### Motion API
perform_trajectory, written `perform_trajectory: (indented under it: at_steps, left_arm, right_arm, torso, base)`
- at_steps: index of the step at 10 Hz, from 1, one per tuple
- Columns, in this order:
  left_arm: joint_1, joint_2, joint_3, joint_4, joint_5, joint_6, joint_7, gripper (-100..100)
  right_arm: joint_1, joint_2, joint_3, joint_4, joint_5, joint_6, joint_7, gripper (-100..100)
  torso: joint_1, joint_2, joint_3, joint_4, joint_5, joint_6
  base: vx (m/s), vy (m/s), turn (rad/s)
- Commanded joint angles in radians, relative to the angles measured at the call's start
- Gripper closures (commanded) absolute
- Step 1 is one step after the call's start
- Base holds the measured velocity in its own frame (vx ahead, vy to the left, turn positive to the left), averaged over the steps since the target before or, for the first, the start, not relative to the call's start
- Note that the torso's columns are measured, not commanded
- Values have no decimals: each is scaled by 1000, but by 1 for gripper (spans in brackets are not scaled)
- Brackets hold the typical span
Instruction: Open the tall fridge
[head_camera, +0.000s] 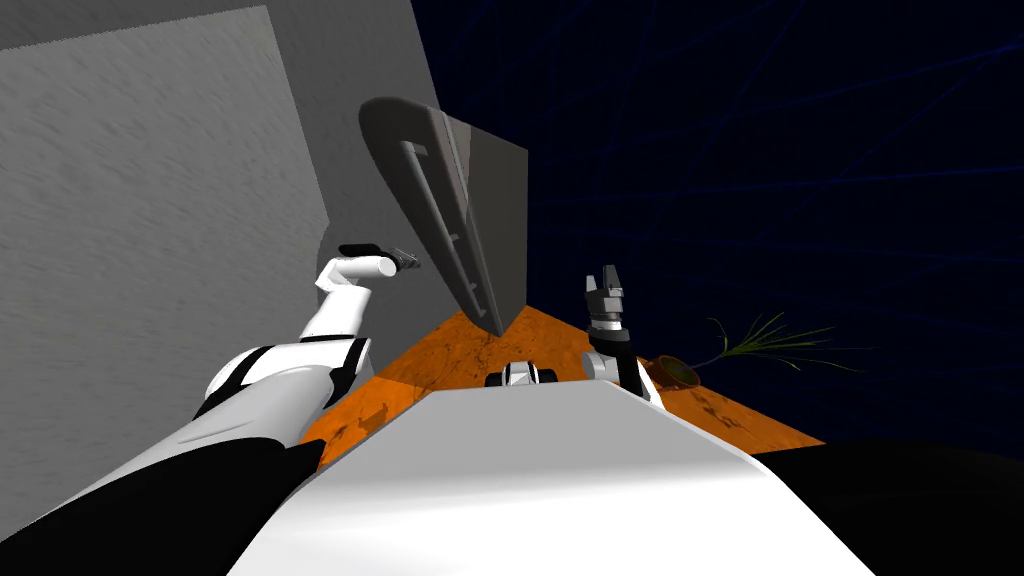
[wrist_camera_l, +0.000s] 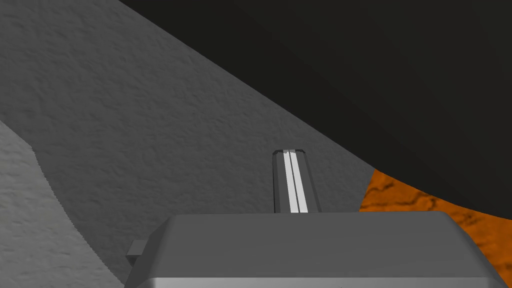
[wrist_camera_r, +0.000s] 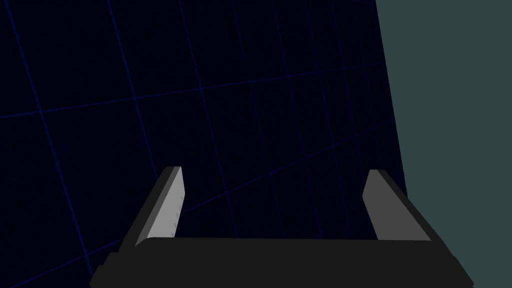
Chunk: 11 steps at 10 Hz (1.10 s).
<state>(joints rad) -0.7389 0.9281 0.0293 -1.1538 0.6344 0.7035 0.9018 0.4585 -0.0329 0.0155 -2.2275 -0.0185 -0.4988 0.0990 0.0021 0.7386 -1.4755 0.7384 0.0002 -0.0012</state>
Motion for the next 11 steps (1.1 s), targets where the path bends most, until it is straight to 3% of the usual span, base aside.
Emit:
perform_trajectory:
  at_steps: [1,3,4,5,7,8,9,11]
  left_arm:
    - [-6,0,-6,4,78,-4,-61,100]
    - [-6,-3,-16,-11,137,-6,-123,100]
    - [-6,-3,-16,-11,167,-6,-136,100]
    - [-6,-3,-16,-11,174,-6,-136,100]
    - [-6,-7,-27,-26,251,-8,-211,100]
    - [-6,-7,-27,-26,266,-8,-211,100]
    - [-6,-11,-37,-41,301,-10,-254,100]
    - [-6,-11,-37,-41,347,-10,-285,100]
  right_arm:
    - [0,0,0,0,0,0,0,0]
    - [0,0,0,0,0,0,0,0]
    - [0,0,0,0,0,0,0,0]
    - [0,0,0,0,0,0,0,0]
    - [0,0,0,0,0,0,0,0]
    - [0,0,0,0,0,0,0,0]
    - [0,0,0,0,0,0,0,0]
    - [0,0,0,0,0,0,0,0]
  torso:
    - [2,0,0,0,1,1]
    - [-1,-1,-1,0,0,0]
    - [-1,0,0,0,0,2]
    - [-5,-1,0,0,-1,2]
    - [-1,-1,0,0,0,0]
    - [2,0,0,0,1,1]
    - [-2,-1,-1,-1,0,2]
    - [-1,-1,-1,-1,0,2]
  base:
    - [9,54,10]
    - [6,109,193]
    - [5,54,-25]
    - [8,14,-29]
    - [7,92,195]
    - [10,65,-11]
    - [20,135,245]
    - [22,86,56]
